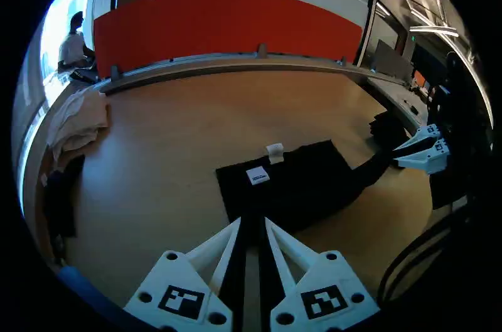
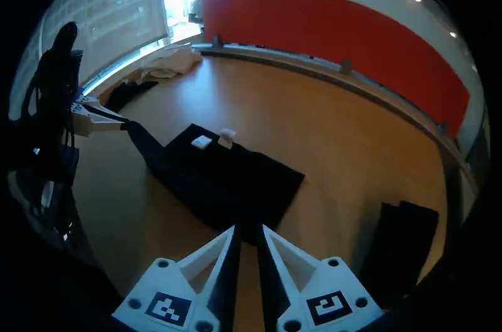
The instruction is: Fold towel
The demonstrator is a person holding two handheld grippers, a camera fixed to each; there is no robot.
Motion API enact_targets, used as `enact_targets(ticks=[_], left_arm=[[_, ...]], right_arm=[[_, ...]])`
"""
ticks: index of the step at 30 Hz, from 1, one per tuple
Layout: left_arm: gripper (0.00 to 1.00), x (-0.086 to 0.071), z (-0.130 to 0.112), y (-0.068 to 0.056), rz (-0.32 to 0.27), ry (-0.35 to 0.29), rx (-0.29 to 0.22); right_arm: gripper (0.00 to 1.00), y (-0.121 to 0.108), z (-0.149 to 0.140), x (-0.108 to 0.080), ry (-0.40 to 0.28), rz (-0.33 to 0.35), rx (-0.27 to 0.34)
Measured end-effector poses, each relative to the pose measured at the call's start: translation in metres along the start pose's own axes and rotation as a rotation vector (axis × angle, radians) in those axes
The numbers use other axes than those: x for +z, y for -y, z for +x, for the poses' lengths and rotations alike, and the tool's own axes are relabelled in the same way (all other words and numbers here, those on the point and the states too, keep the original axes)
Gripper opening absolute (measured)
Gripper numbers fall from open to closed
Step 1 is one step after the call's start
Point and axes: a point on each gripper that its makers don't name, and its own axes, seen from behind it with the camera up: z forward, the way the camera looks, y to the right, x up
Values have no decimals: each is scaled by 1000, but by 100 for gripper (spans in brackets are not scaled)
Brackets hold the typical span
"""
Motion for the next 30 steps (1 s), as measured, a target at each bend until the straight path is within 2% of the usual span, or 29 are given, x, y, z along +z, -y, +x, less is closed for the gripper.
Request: enact_targets(ticks=[6,11,21,30], left_arm=[[11,27,7,9,10,8,-1],[11,42,8,14,20,15,5],[11,56,11,17,15,18,-7],[11,69,15,22,25,25,13]], right_arm=[[17,-17,5,25,15,-23,7],[17,-25,7,39,22,-34,18],[17,-34,12,49,24,-45,42],[17,-42,17,61,33,-48,42]])
